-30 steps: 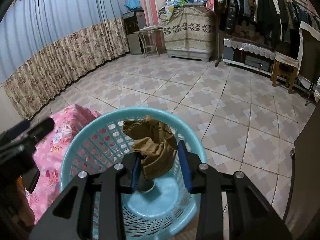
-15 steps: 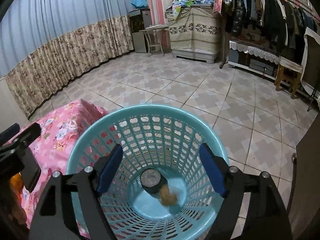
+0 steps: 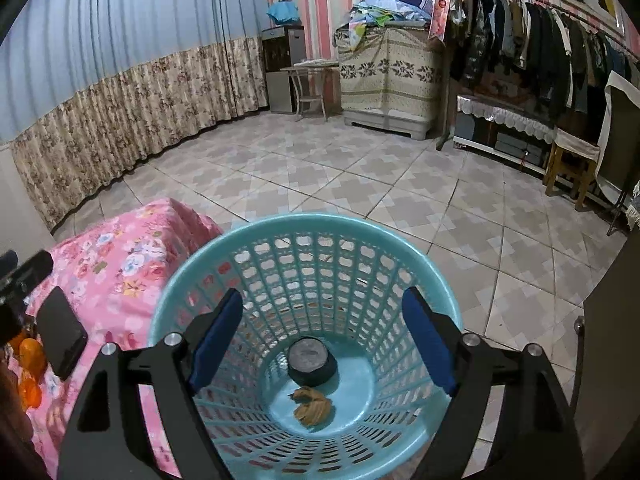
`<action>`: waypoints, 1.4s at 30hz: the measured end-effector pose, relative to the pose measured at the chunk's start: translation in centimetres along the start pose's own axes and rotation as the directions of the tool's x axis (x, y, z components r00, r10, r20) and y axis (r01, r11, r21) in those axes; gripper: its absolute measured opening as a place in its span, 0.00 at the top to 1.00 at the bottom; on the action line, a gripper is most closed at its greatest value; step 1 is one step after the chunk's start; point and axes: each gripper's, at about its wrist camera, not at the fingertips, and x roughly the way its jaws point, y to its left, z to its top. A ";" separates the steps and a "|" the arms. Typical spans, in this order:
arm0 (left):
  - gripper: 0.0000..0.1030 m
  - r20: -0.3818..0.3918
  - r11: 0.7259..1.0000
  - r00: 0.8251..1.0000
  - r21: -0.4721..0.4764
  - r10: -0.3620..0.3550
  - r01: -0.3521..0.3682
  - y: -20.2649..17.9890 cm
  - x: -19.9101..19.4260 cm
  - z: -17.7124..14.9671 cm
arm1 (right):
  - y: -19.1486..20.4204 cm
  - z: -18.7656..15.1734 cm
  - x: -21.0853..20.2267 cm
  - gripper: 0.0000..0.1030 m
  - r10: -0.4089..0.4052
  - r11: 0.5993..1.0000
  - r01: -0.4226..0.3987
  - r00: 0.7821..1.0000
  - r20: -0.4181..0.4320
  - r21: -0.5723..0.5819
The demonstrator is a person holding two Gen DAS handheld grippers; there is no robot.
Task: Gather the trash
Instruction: 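Open the right tool to drop the paper while the left tool drops the cylinder into the basket, then grasp the beige folded cloth with the left tool while the right tool grasps the orange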
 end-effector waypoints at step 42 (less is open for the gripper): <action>0.07 -0.214 0.934 0.947 -0.215 0.241 -0.286 33.9 -4.1 -12.7 | 24.2 -5.2 -3.7 0.10 0.243 0.911 -0.241 0.969 -0.037 -0.336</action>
